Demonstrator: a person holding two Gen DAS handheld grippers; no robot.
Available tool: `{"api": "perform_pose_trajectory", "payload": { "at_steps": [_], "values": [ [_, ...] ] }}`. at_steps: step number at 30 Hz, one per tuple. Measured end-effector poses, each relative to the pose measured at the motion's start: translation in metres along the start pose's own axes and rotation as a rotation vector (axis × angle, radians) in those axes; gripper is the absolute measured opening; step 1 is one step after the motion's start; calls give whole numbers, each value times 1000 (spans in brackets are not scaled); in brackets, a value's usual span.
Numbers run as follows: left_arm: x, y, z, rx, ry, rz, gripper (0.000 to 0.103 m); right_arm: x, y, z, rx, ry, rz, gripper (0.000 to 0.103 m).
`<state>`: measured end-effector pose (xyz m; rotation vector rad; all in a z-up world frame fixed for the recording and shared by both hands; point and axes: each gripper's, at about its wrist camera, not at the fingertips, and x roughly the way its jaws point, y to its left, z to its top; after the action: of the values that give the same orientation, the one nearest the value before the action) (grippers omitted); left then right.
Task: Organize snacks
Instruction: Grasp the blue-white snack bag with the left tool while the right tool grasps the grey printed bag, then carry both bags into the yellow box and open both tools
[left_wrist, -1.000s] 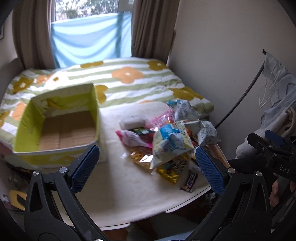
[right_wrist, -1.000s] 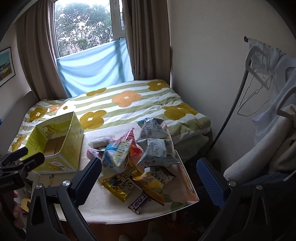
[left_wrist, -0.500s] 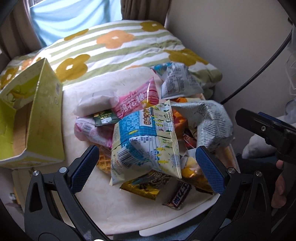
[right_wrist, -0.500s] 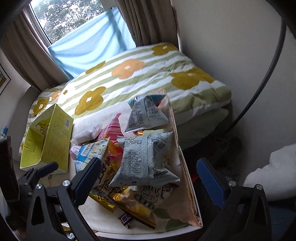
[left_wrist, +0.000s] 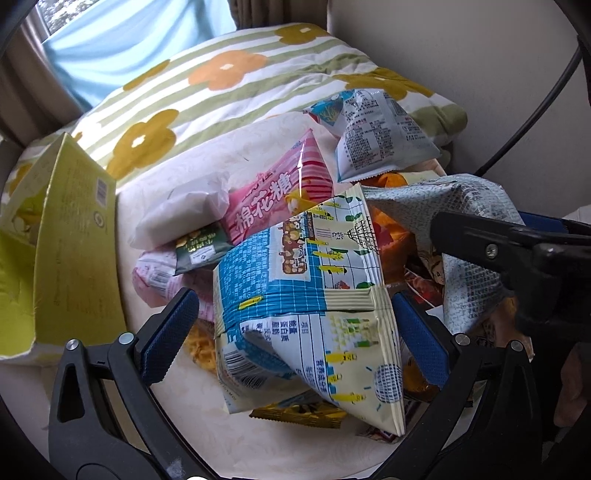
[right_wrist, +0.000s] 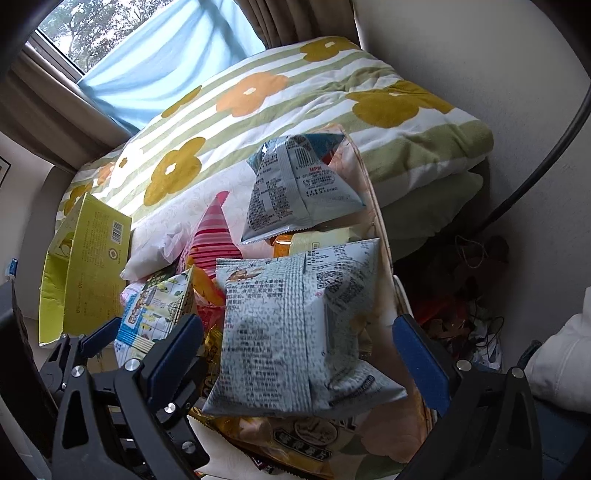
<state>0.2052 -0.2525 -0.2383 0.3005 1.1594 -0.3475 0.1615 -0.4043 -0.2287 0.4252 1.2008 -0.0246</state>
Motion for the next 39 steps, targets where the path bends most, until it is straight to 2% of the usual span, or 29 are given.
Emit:
{"api": "perform_pose_trajectory", "payload": {
  "at_steps": [2, 3, 8, 12, 14, 16, 20, 21, 22, 29, 39],
  "values": [
    [6, 1, 0, 7, 25, -1, 82, 4, 2, 1, -1, 4, -7, 102],
    [8, 1, 0, 11, 29, 13, 80, 5, 2, 2, 3, 5, -9, 102],
    [7, 7, 0, 5, 34, -18, 71, 14, 6, 3, 8, 28, -18, 102],
    [5, 7, -2, 16, 31, -21, 68, 17, 10, 1, -4, 29, -39, 100],
    [3, 8, -2, 10, 28, -28, 68, 19, 9, -1, -12, 36, -45, 92],
    [2, 8, -2, 4, 27, -34, 68, 21, 9, -1, -22, 43, -51, 70],
    [1, 9, -1, 0, 33, -34, 67, 20, 8, -2, -49, 35, -63, 58],
    [-1, 10, -1, -4, 32, -32, 67, 18, 9, -3, -63, 27, -68, 54],
    [-3, 10, -1, -9, 29, -31, 67, 15, 10, -3, -79, 18, -70, 46],
    [-28, 14, -1, -39, -27, -11, 67, -3, 18, -5, -125, -28, -43, 45],
    [-98, 45, -9, -166, -172, 25, 67, -48, 47, -6, -243, -140, 23, 45]
  ]
}}
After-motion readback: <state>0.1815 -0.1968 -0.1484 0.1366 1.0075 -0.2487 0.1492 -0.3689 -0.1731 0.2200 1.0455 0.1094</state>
